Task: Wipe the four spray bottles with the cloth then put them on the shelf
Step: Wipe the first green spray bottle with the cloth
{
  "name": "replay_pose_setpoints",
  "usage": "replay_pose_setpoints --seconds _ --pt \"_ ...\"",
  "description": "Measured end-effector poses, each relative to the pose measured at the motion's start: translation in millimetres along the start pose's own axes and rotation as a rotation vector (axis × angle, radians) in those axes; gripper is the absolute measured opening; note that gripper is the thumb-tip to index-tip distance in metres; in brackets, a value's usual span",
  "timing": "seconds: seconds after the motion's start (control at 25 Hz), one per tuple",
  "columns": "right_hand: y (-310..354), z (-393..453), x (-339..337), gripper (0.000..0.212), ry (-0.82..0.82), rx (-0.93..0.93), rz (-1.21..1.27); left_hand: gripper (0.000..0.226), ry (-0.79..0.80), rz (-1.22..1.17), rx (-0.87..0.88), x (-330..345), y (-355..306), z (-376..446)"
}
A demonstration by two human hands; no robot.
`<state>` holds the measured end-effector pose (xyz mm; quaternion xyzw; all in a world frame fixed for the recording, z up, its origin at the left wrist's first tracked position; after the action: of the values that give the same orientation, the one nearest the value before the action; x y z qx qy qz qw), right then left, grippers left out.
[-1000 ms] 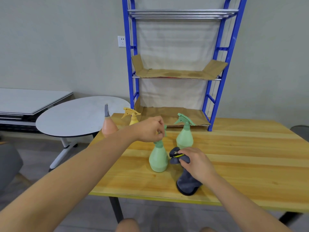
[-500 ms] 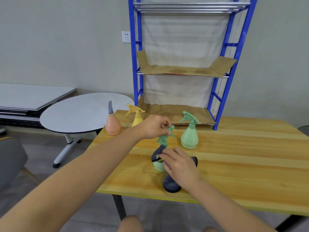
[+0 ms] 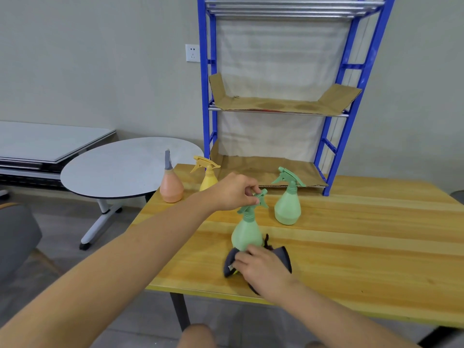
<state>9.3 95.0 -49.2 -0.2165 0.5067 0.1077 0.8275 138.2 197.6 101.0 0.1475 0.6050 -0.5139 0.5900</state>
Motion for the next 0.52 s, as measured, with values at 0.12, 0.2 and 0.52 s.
replay_pose_setpoints --seconds 0.12,0.2,0.52 --pt "-24 17 -25 0.032 -0.183 0.12 0.086 0.029 -0.001 0.018 0.013 -1 -1 0" --pt "-39 17 -40 0.026 -0.347 0.223 0.113 0.031 0.011 0.032 0.027 -1 0 1" --pt "-50 6 -40 0.026 -0.239 0.278 0.184 0.034 0.044 -0.002 0.072 4 7 4"
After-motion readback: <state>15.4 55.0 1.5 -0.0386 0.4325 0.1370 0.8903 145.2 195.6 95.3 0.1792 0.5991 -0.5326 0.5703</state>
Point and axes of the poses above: each hand's wrist, its own z-axis towards the middle knuckle, its own x-axis out of the palm, y = z × x, the point moved 2 cm from there along z, towards the middle knuckle, and after that the axes turned 8 degrees about x, right-handed, at the moved point
